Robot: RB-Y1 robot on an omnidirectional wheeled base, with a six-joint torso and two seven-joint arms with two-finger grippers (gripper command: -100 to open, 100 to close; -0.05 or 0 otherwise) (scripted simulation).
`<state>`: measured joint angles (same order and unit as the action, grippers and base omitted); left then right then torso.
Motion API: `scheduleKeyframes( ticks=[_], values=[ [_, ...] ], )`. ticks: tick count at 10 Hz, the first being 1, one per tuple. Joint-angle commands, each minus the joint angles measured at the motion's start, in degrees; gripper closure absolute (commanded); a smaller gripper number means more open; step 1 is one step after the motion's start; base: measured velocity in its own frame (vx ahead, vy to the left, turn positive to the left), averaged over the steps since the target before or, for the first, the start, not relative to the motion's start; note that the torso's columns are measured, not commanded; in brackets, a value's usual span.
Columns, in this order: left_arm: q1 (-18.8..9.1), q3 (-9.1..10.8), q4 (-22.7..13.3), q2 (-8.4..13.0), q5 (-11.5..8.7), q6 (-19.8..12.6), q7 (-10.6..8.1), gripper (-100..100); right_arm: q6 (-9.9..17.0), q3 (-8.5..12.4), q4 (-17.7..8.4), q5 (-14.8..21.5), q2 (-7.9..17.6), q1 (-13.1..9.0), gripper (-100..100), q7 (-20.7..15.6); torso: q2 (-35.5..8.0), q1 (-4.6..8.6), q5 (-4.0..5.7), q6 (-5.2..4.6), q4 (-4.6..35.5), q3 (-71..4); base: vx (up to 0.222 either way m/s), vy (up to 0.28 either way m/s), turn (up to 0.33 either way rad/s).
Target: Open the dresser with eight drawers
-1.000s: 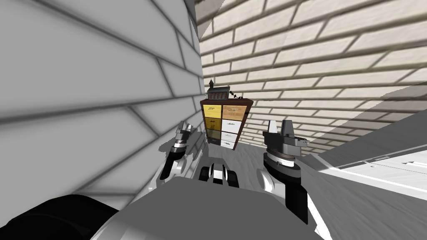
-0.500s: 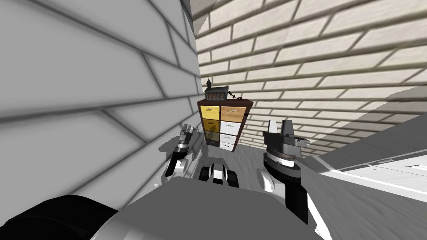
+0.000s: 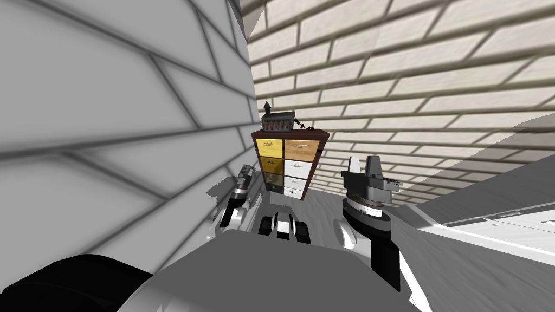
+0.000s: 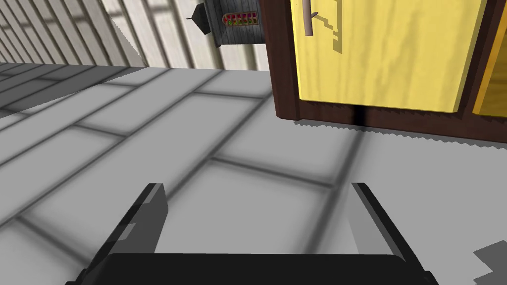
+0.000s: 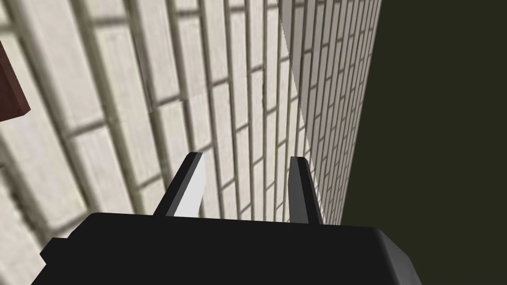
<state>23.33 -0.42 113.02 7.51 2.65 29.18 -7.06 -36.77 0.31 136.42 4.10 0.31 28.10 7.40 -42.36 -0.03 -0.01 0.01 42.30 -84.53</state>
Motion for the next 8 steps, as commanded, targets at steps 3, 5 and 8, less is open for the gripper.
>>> scheduleKeyframes(
  ticks=[3, 5, 8],
  values=[
    [-1.35, -0.14, -5.86, -0.15, 0.23, 1.78, 0.55, -100, 0.00, 0.00, 0.00, 0.00, 0.00, 0.00, 0, 0.00, 0.04, 0.02, 0.01, 0.00, -0.01, -0.02, 0.078, -0.025, -0.019],
    [-1.92, -0.18, -8.43, -0.13, 0.32, 2.55, 0.77, -100, 0.00, 0.00, 0.00, 0.00, 0.00, 0.00, 0, 0.00, 0.13, 0.01, 0.00, 0.00, -0.04, -0.08, 0.094, -0.024, -0.020],
    [-2.89, -0.25, -12.74, -0.02, 0.47, 3.84, 1.15, -100, 0.00, 0.00, 0.00, 0.00, 0.00, 0.00, 0, 0.00, 0.09, 0.09, 0.03, -0.01, -0.02, -0.05, 0.097, -0.043, -0.023]
  ],
)
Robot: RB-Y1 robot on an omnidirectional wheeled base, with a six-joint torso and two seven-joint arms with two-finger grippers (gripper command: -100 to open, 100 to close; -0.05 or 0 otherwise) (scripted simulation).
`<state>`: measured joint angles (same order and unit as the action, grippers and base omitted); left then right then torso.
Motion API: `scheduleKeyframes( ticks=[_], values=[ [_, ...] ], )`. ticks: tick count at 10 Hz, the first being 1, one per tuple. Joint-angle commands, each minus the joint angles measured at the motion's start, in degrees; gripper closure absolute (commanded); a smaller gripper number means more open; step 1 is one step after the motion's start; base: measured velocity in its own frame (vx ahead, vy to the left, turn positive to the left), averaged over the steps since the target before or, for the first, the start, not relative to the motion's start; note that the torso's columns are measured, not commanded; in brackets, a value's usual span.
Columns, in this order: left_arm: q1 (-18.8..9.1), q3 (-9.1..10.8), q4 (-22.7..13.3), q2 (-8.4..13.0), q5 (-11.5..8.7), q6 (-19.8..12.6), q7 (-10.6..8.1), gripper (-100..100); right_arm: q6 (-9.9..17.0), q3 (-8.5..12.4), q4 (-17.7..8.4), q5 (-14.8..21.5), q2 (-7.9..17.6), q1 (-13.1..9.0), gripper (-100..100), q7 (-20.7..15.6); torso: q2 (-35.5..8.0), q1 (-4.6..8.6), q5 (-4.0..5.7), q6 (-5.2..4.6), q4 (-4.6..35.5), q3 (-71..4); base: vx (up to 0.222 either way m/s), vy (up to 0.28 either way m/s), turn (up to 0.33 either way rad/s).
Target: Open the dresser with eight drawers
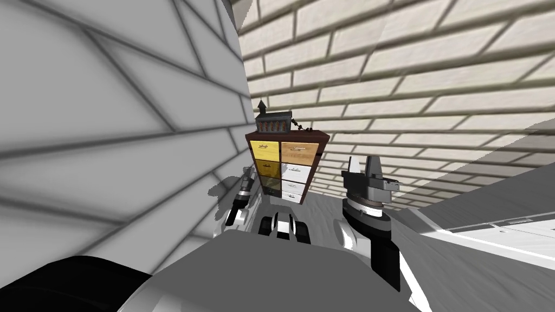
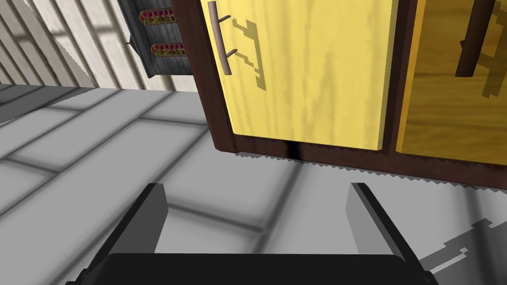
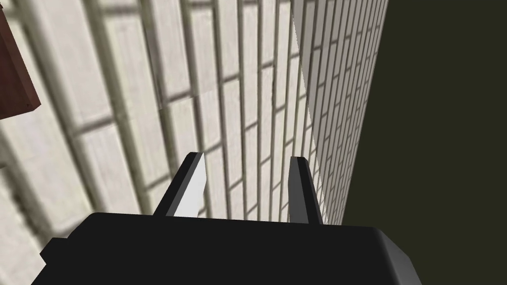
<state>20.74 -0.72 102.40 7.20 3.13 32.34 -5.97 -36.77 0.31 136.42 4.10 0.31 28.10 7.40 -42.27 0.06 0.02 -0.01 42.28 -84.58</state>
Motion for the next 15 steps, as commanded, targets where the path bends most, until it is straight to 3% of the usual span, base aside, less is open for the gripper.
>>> scheduleKeyframes(
  ticks=[1, 10, 12, 15],
  values=[
    [-0.65, 0.03, -3.72, 0.33, 0.04, 1.15, 0.20, -100, 0.00, 0.00, 0.00, 0.00, 0.00, 0.00, 0, 0.00, -0.02, -0.06, -0.01, 0.01, 0.00, 0.01, 0.099, -0.031, -0.022],
    [-3.80, -0.19, -17.83, -0.39, 0.51, 5.25, 1.43, -100, 0.00, 0.00, 0.00, 0.00, 0.00, 0.00, 0, 0.00, -0.08, -0.06, -0.02, 0.01, 0.02, 0.05, 0.104, -0.037, -0.022],
    [-4.45, -0.24, -20.75, -1.25, 0.61, 6.09, 1.69, -100, 0.00, 0.00, 0.00, 0.00, 0.00, 0.00, 0, 0.00, 0.07, -0.07, -0.01, 0.01, -0.03, -0.05, 0.110, -0.025, -0.024],
    [-5.29, -0.30, -24.53, -4.55, 0.73, 7.17, 2.02, -100, 0.00, 0.00, 0.00, 0.00, 0.00, 0.00, 0, 0.00, -0.06, -0.05, -0.01, 0.01, 0.02, 0.04, 0.091, -0.032, -0.020]
  ],
)
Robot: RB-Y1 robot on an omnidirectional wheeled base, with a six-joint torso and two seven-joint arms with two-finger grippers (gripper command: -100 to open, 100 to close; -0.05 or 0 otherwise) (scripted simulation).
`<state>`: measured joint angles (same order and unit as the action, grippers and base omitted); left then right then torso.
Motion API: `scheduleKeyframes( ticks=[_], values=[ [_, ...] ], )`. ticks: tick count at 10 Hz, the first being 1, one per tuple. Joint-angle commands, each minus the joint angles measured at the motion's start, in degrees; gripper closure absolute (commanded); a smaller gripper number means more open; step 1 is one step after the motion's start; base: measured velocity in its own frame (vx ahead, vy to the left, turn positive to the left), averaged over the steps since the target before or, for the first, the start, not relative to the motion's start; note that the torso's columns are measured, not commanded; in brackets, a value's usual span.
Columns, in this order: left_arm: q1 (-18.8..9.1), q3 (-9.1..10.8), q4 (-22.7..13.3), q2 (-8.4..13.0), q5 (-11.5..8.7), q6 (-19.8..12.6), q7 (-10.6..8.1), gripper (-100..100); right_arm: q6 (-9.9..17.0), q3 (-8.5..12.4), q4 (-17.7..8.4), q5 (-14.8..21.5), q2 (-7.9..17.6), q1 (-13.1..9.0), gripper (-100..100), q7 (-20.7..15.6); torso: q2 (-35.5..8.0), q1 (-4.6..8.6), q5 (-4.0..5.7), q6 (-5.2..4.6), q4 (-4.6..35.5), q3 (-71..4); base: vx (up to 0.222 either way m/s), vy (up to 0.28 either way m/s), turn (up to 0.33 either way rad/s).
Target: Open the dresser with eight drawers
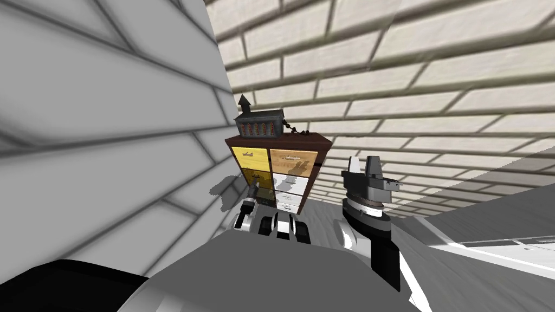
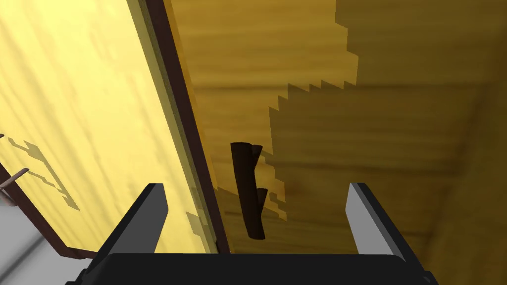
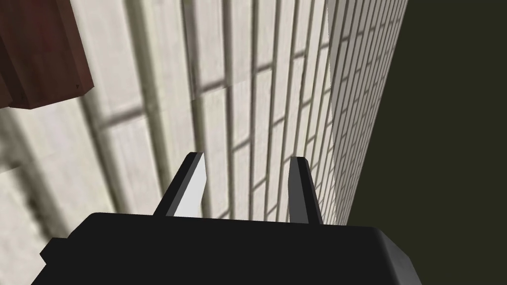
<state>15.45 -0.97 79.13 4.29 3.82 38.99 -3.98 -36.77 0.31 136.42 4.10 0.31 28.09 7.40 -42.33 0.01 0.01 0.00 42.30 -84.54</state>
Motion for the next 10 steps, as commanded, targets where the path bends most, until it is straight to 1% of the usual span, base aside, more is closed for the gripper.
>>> scheduleKeyframes(
  ticks=[1, 2, 3, 4, 5, 6, 7, 8, 9, 10],
  values=[
    [-0.05, -0.01, -0.80, -0.93, 0.01, 0.26, -0.01, -100, 0.00, 0.00, 0.00, 0.00, 0.00, 0.00, 0, 0.00, -0.04, -0.01, -0.01, 0.00, 0.01, 0.02, 0.034, -0.015, -0.001],
    [-1.11, 2.84, -3.75, 1.83, -0.19, 2.77, -2.43, -100, 0.00, 0.00, 0.00, 0.00, 0.00, -0.01, 0, 0.00, -0.13, -0.08, -0.02, 0.01, 0.03, 0.07, -0.039, -0.061, -0.328],
    [-1.11, 3.89, -5.37, 2.03, -0.19, 2.77, -2.43, -100, 0.01, -0.01, -0.01, 0.00, 0.00, -0.03, 0, 0.00, -0.27, 0.08, 0.01, -0.05, 0.07, 0.16, -0.061, -0.074, -0.255],
    [-1.11, 3.89, -6.42, 2.03, -0.19, 2.77, -2.43, -100, 0.01, -0.01, -0.01, 0.00, -0.01, -0.02, 0, 0.00, -0.22, 0.08, 0.03, 0.02, 0.06, 0.14, -0.040, -0.051, -0.033],
    [-2.17, 6.46, -8.35, 4.70, -0.40, 5.22, -4.84, -100, 0.01, 0.00, -0.01, 0.00, 0.00, -0.02, 0, 0.00, -0.01, -0.04, -0.01, 0.03, 0.00, 0.02, -0.058, -0.096, -0.345],
    [-2.17, 7.80, -10.12, 5.10, -0.40, 5.22, -4.84, -100, 0.01, -0.01, -0.01, 0.00, -0.01, -0.03, 0, 0.00, 0.04, 0.07, 0.01, -0.05, -0.01, -0.03, -0.057, -0.093, -0.226],
    [-2.17, 7.80, -11.96, 5.10, -0.40, 5.22, -4.84, -100, 0.01, -0.01, -0.01, 0.00, -0.01, -0.02, 0, 0.00, 0.08, 0.02, 0.00, 0.03, -0.03, -0.05, -0.027, -0.043, -0.018],
    [-3.23, 10.40, -13.83, 7.80, -0.60, 7.67, -7.26, -100, 0.00, 0.00, 0.00, 0.00, 0.00, -0.01, 0, 0.00, 0.14, -0.15, -0.04, 0.04, -0.04, -0.09, -0.051, -0.090, -0.310],
    [-3.23, 11.71, -15.02, 8.18, -0.60, 7.67, -7.26, -100, 0.01, -0.01, -0.01, 0.00, 0.00, -0.03, 0, 0.00, 0.05, 0.02, -0.01, -0.05, -0.01, -0.04, -0.047, -0.088, -0.301],
    [-3.23, 11.71, -16.87, 8.18, -0.60, 7.67, -7.26, -100, 0.01, -0.01, -0.01, 0.00, 0.00, -0.02, 0, 0.00, 0.03, 0.02, 0.01, 0.01, -0.01, -0.01, -0.018, -0.034, -0.020]
  ],
)
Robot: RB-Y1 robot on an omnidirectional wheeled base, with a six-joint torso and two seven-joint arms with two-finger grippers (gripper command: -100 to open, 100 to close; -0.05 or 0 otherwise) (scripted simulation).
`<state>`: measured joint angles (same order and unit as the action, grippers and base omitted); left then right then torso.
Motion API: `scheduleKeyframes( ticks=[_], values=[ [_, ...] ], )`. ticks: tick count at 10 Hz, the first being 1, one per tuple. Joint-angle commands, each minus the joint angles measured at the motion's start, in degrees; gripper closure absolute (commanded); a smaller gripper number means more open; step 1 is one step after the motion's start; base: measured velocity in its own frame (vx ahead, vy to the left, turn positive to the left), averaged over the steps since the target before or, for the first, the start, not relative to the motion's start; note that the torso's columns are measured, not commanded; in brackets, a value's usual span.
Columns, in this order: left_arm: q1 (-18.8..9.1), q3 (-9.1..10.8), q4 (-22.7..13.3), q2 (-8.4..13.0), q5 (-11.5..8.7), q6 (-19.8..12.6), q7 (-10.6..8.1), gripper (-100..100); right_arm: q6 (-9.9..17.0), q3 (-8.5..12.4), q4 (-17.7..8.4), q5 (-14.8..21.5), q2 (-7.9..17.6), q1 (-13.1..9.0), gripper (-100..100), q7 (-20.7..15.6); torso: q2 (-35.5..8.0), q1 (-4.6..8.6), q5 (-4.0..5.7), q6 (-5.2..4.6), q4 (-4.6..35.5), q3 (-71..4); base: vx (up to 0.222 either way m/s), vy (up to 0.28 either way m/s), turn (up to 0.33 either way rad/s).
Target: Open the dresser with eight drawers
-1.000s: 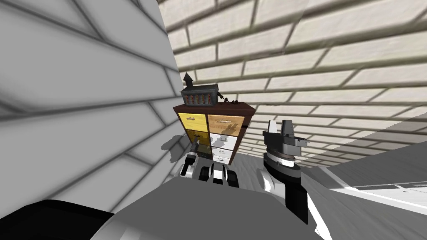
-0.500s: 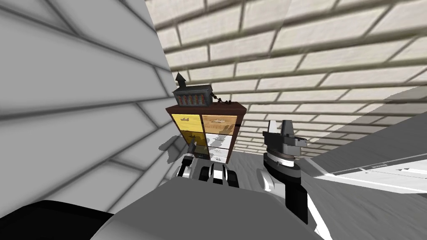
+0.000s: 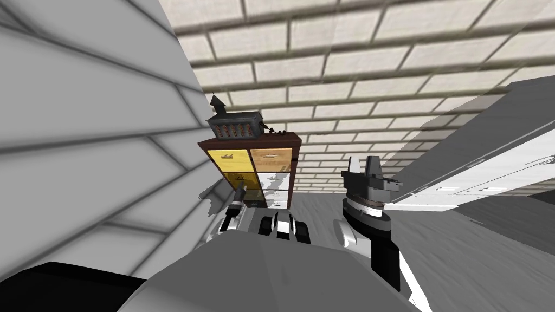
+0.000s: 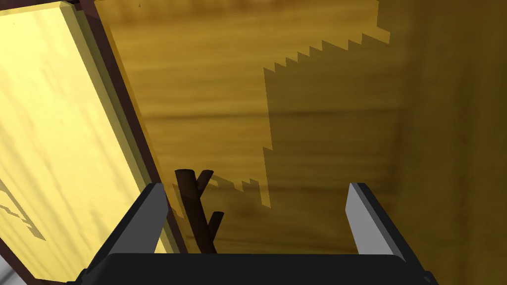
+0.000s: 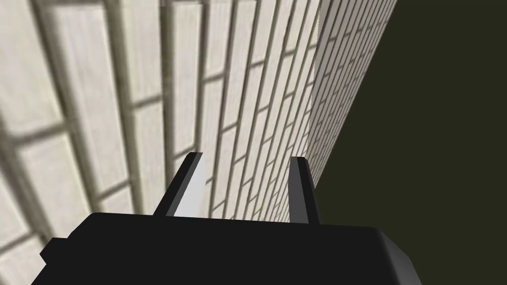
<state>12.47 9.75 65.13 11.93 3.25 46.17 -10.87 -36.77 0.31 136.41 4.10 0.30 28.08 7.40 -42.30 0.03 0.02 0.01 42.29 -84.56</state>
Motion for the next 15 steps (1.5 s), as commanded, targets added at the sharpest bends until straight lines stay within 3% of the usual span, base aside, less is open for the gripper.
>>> scheduleKeyframes(
  ticks=[1, 2, 3, 6, 7, 8, 9, 10, 11, 12, 13, 14, 15],
  values=[
    [-0.26, 1.00, -3.49, 0.54, -0.03, 0.49, -0.37, -100, 0.00, 0.01, 0.00, 0.00, 0.00, 0.01, 0, 0.00, 0.06, -0.18, -0.05, 0.05, -0.02, -0.04, -0.002, -0.002, 0.051],
    [-1.31, 3.78, -5.53, 3.37, -0.23, 2.93, -2.79, -100, 0.00, 0.01, 0.00, 0.00, 0.01, 0.01, 0, 0.00, 0.11, -0.23, -0.08, 0.00, -0.03, -0.07, -0.034, -0.061, -0.370],
    [-1.31, 4.91, -5.70, 3.61, -0.23, 2.93, -2.79, -100, 0.00, 0.00, 0.00, 0.00, 0.00, -0.01, 0, 0.00, -0.01, 0.06, 0.00, -0.08, 0.01, -0.01, -0.039, -0.081, -0.254],
    [-1.31, 4.91, -9.03, 3.61, -0.23, 2.93, -2.79, -100, 0.00, 0.01, 0.00, 0.00, 0.01, 0.01, 0, 0.00, 0.07, -0.17, -0.06, 0.01, -0.03, -0.04, -0.008, -0.023, 0.012],
    [-2.37, 7.73, -10.79, 6.37, -0.44, 5.38, -5.20, -100, 0.00, 0.01, 0.00, 0.00, 0.01, 0.01, 0, 0.00, 0.08, -0.19, -0.06, -0.01, -0.02, -0.06, -0.027, -0.061, -0.368],
    [-2.37, 8.82, -14.57, 6.68, -0.44, 5.38, -5.20, -100, 0.00, 0.00, 0.00, 0.00, 0.00, 0.00, 0, 0.00, -0.01, 0.08, 0.01, -0.09, 0.01, -0.01, -0.032, -0.080, -0.243],
    [-2.37, 8.82, -14.57, 6.68, -0.44, 5.38, -5.20, -100, 0.00, 0.01, 0.00, 0.00, 0.00, 0.01, 0, 0.00, -0.05, 0.13, 0.03, 0.03, 0.00, 0.03, -0.018, -0.059, -0.012],
    [-3.43, 11.44, -18.86, 9.18, -0.64, 7.83, -7.48, -100, 0.00, 0.01, 0.00, 0.00, 0.00, 0.01, 0, 0.00, -0.02, 0.00, 0.01, 0.04, 0.01, 0.00, -0.038, -0.096, -0.352],
    [-3.43, 12.73, -20.10, 9.75, -0.64, 7.83, -7.61, -100, 0.00, 0.00, 0.00, 0.00, 0.00, 0.00, 0, 0.00, -0.03, 0.06, 0.01, -0.08, 0.02, 0.01, -0.039, -0.095, -0.266],
    [-4.49, 14.65, -23.22, 12.37, -0.85, 10.27, -10.03, -100, 0.00, 0.00, 0.00, 0.00, 0.00, 0.01, 0, 0.00, -0.02, -0.01, 0.00, 0.02, 0.00, 0.01, -0.028, -0.127, -0.322],
    [-4.49, 16.35, -25.64, 12.82, -0.85, 10.27, -10.03, -100, 0.00, 0.00, 0.00, 0.00, 0.00, 0.00, 0, 0.00, 0.04, 0.06, 0.00, -0.04, 0.00, -0.02, -0.023, -0.112, -0.230],
    [-5.55, 18.10, -27.78, 15.21, -1.05, 12.72, -12.43, -100, 0.00, 0.00, 0.00, 0.00, 0.00, 0.01, 0, 0.00, 0.02, -0.03, -0.01, 0.04, -0.02, -0.02, -0.024, -0.131, -0.365],
    [-5.55, 19.85, -31.18, 15.89, -1.05, 12.72, -12.44, -100, 0.00, 0.00, 0.00, 0.00, 0.00, 0.00, 0, 0.00, 0.02, 0.01, -0.01, -0.05, 0.00, -0.02, -0.028, -0.110, -0.209]
  ],
)
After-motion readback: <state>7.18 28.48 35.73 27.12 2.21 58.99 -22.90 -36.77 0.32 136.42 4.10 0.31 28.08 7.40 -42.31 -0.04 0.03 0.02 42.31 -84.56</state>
